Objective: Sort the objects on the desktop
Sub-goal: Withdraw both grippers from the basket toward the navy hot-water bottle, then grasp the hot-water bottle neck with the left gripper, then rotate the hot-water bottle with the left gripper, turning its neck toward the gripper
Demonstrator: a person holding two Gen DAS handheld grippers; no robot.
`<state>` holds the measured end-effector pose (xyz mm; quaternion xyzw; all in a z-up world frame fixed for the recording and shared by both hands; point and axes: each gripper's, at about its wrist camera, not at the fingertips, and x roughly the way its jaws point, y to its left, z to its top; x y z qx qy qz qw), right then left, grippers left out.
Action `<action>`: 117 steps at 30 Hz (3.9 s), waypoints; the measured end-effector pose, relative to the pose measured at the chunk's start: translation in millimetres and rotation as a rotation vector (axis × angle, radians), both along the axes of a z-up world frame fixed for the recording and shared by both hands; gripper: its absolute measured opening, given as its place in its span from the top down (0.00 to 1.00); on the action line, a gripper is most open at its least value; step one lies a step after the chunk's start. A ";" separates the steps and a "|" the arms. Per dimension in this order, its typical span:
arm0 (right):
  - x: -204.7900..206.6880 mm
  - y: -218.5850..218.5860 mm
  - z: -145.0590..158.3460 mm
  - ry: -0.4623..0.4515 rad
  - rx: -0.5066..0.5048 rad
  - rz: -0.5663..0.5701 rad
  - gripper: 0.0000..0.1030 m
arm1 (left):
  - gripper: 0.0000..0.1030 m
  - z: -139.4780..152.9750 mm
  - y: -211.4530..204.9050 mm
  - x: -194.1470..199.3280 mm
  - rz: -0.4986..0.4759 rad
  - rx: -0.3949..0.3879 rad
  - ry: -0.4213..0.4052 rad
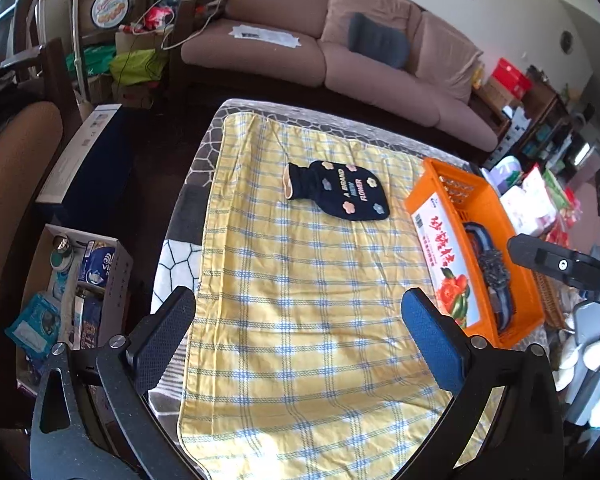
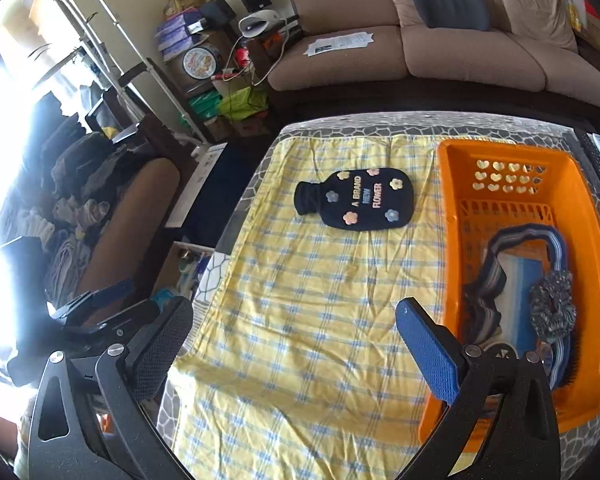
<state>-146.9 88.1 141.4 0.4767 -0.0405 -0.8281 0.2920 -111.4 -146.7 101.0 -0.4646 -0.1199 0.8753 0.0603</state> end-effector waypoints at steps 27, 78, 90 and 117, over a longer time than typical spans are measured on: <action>-113.7 -65.5 -93.1 0.029 0.216 -0.005 0.00 | 0.00 -71.2 -18.2 -144.9 0.044 0.021 -0.071; -161.3 -66.1 -172.4 -0.041 0.227 -0.001 0.00 | 0.83 -118.1 30.6 -216.4 -0.094 0.090 -0.119; -117.7 -72.7 -171.6 -0.120 0.131 0.077 0.00 | 0.89 -110.4 33.7 -136.5 -0.151 0.276 -0.156; -60.7 -45.7 -167.3 -0.115 0.117 0.090 0.00 | 0.54 -130.8 106.5 -144.2 -0.384 -0.222 -0.067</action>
